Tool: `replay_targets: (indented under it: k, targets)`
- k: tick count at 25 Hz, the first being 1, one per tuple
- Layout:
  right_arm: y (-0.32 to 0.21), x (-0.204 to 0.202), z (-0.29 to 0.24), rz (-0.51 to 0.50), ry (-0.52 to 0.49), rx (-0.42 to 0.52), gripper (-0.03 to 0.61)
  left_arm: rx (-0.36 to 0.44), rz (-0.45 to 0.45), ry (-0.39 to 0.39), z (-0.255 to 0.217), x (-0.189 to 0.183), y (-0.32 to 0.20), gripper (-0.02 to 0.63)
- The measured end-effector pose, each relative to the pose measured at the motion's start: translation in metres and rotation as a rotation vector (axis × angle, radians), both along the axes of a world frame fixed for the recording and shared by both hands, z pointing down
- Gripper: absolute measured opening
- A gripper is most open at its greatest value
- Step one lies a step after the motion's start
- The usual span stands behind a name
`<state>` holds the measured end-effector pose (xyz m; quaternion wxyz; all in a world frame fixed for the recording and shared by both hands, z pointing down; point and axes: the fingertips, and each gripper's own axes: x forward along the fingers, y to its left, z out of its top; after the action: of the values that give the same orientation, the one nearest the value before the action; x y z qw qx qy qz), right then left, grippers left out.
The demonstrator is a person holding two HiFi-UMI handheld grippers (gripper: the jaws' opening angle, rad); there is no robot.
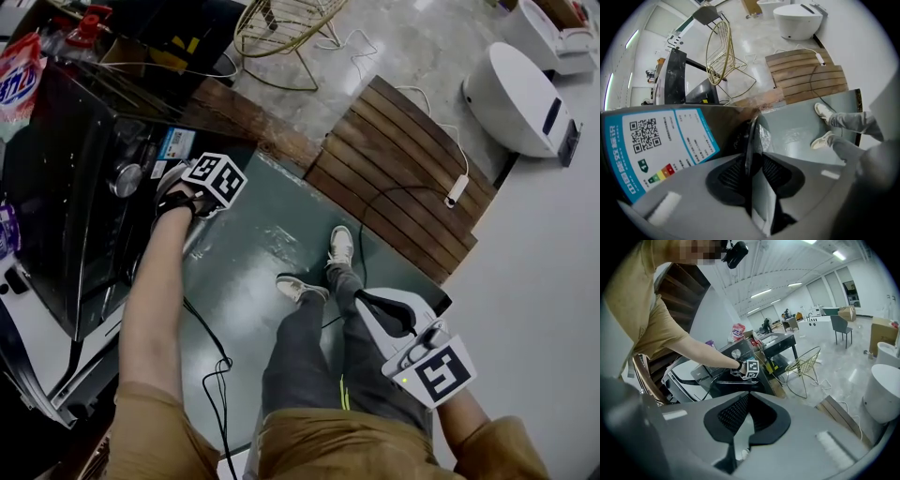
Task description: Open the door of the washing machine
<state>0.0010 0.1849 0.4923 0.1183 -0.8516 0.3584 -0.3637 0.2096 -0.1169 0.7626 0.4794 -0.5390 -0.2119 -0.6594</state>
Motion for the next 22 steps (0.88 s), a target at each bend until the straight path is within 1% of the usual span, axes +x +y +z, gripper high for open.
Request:
replay_targets:
  k: [2, 3, 4, 5, 7, 8, 11, 17, 22]
  targets:
    - [-0.002, -0.001, -0.002, -0.009, 0.001, 0.007, 0.005, -0.111, -0.016, -0.081, 0.004, -0.029, 0.033, 0.146]
    - [-0.003, -0.001, -0.004, -0.016, 0.004, 0.006, 0.005, -0.16, -0.006, -0.113, 0.01, -0.049, 0.053, 0.146]
    - [-0.003, -0.002, -0.005, -0.026, 0.009, 0.004, 0.005, -0.183, 0.018, -0.131, 0.019, -0.069, 0.07, 0.147]
    - [-0.004, -0.002, -0.007, -0.034, 0.013, 0.005, 0.005, -0.192, 0.043, -0.144, 0.03, -0.086, 0.082, 0.147]
    - [0.0, -0.006, -0.01, -0.038, 0.011, 0.012, 0.005, -0.21, 0.04, -0.168, 0.043, -0.106, 0.094, 0.145]
    - [0.004, -0.009, -0.009, -0.036, 0.008, 0.007, 0.005, -0.219, 0.034, -0.171, 0.043, -0.109, 0.099, 0.146]
    - [0.012, -0.019, -0.005, -0.037, 0.004, -0.01, 0.005, -0.241, 0.072, -0.164, 0.042, -0.121, 0.113, 0.143]
    - [0.002, -0.028, -0.008, -0.076, 0.005, 0.015, 0.005, -0.234, 0.113, -0.188, 0.041, -0.159, 0.123, 0.143]
    - [-0.005, -0.028, -0.001, -0.118, 0.014, 0.014, 0.005, -0.26, 0.102, -0.199, 0.039, -0.175, 0.134, 0.144]
